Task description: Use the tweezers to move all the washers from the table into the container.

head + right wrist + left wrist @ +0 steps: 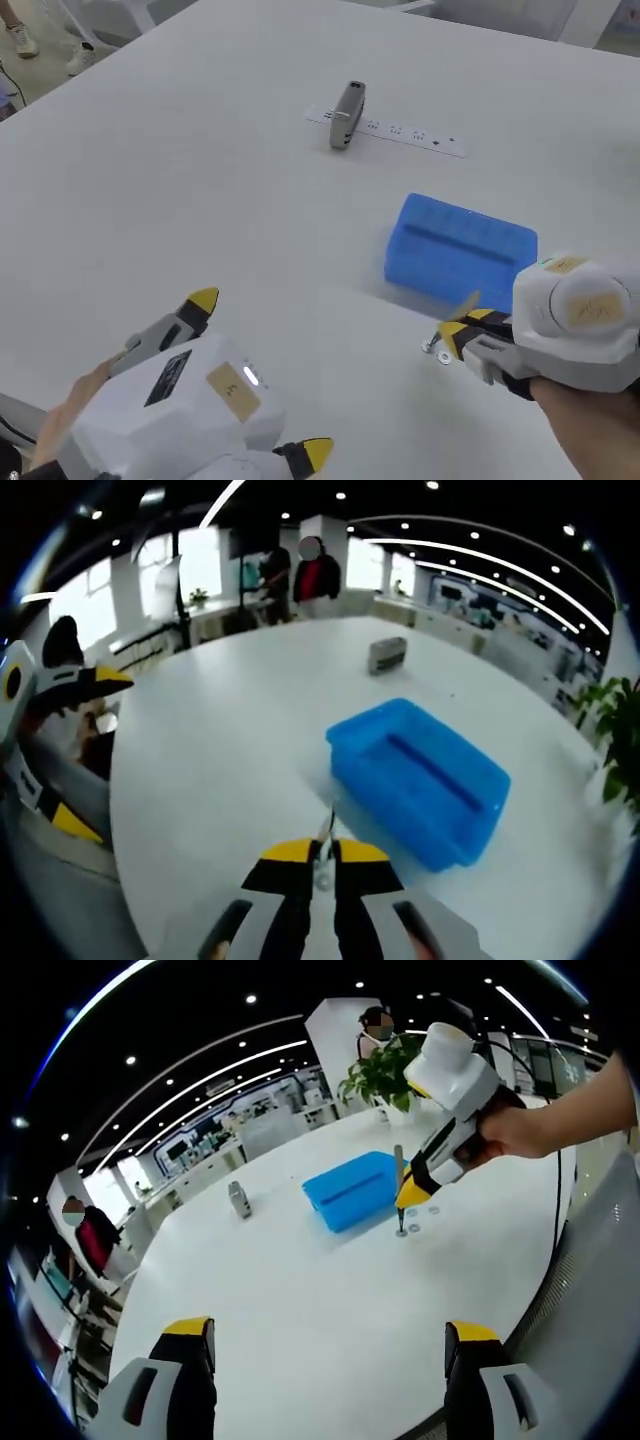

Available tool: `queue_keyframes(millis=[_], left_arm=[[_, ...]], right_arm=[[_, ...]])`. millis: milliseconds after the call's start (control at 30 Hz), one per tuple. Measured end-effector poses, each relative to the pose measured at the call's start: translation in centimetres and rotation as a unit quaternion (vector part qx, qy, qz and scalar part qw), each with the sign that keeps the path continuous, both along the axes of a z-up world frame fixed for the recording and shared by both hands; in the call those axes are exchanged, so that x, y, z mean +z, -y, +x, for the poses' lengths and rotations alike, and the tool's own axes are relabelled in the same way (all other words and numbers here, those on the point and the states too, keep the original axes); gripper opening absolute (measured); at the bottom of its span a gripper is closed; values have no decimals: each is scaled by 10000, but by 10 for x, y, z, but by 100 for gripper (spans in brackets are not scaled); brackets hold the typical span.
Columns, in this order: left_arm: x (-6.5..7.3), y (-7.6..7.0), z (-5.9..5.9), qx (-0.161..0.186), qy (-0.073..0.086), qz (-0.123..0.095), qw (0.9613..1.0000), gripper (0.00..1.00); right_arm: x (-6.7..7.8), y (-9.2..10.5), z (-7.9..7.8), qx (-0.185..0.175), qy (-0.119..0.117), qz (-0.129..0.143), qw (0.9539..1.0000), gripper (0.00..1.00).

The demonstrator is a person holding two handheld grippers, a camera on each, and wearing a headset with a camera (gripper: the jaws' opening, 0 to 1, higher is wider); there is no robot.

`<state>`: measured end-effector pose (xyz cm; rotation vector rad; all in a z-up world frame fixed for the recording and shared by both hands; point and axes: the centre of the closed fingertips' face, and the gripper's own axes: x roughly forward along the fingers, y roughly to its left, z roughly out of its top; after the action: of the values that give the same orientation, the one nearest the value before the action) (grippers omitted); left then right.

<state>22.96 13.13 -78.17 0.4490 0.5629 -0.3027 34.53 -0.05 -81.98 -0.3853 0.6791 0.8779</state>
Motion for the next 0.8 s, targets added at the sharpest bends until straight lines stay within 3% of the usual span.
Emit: queue_keyframes(millis=[267,600,800], left_arm=[[1,-1,0,30,11,-33,10000,97],[0,0,0,16,-9,-35,10000,97],[0,0,0,19,-22,-45,10000,97]], right_arm=[[6,-3,-1,32,49,-37,10000,2],[52,-9,11,-12,319,368,9988,2],[72,-14,24,-135,447,644,9968,2]])
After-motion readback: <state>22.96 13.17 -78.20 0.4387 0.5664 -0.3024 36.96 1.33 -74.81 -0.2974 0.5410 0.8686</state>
